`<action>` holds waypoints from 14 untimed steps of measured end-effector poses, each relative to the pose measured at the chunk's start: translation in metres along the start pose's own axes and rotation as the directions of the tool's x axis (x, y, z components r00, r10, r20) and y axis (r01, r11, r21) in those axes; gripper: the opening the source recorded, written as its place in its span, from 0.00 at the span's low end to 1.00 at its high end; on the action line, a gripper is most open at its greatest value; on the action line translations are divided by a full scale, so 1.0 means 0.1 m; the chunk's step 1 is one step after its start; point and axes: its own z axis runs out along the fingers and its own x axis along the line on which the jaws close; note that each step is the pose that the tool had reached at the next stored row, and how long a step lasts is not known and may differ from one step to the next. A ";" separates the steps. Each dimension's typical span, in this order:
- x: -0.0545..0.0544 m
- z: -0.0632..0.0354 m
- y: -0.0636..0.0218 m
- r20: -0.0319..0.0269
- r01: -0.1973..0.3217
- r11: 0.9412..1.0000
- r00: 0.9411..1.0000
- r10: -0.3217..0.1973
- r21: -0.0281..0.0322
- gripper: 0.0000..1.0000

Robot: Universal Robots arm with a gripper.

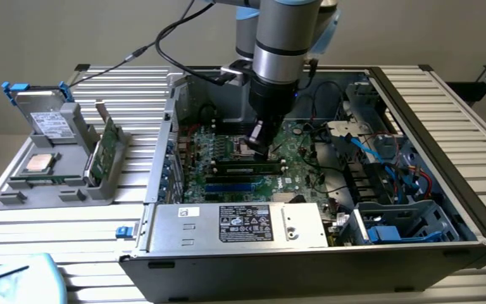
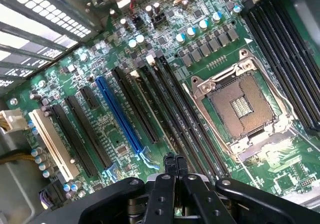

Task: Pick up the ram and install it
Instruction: 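Press down the ram until it locks into place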

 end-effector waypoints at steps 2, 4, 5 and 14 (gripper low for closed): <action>0.00 0.000 -0.001 0.001 -0.028 1.000 1.000 0.028 -0.002 0.11; 0.00 0.000 0.000 0.001 -0.057 0.998 0.998 0.057 -0.005 0.11; 0.00 0.000 0.000 0.001 -0.072 0.997 0.997 0.072 -0.007 0.11; 0.00 0.005 0.000 0.002 -0.205 0.979 0.979 0.205 -0.020 0.11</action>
